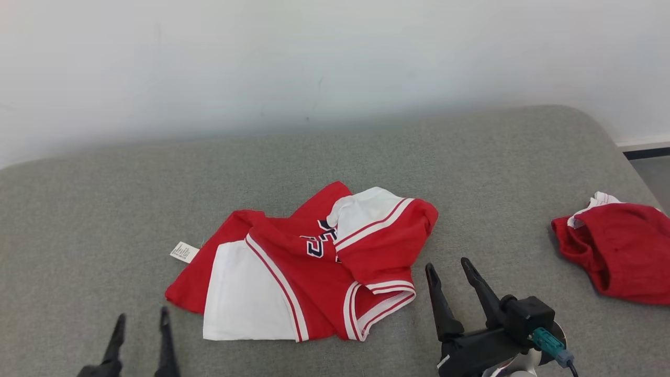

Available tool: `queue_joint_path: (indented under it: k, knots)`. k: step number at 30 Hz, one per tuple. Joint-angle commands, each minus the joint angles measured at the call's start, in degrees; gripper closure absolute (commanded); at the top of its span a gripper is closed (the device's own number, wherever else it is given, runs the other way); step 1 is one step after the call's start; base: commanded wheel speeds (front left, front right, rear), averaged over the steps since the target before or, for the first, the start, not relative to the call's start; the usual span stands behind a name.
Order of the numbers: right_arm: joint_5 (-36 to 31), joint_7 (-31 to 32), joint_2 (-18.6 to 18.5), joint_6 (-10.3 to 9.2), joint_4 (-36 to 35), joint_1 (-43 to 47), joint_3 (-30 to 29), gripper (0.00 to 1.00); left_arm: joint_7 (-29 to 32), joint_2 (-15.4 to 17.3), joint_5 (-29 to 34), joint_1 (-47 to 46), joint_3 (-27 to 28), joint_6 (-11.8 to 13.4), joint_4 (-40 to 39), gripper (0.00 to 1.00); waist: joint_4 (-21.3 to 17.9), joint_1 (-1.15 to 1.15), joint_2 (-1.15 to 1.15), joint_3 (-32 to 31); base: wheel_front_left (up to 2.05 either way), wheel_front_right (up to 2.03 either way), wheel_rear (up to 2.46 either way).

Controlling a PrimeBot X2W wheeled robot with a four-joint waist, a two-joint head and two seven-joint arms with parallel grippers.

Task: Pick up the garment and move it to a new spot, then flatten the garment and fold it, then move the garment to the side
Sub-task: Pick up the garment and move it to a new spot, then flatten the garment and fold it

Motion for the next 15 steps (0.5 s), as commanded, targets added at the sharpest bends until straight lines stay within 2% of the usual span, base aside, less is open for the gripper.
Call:
queue_joint_path:
  k: [1,4,15]
  knots:
    - [0.0,0.0,0.1,-0.13,0.2,0.6,0.2,0.0,-0.2,-0.3,-0.4,1.7,1.5,0.4,-1.2,0.0,-0.1,0.01,0.0,-0.2,0.0,0.0,0.0]
    - [0.1,0.0,0.1,-0.13,0.4,0.7,0.2,0.0,-0.2,-0.6,-0.1,3.4,2.4,0.2,-2.8,0.0,-0.2,0.01,0.0,-0.4,0.0,0.0,0.0]
    - [-0.6,0.0,0.1,-0.14,0.7,0.7,0.2,0.0,-0.2,-0.8,-2.9,7.8,1.7,3.0,-6.0,0.0,-0.7,0.01,0.0,-0.3,0.0,0.0,0.0]
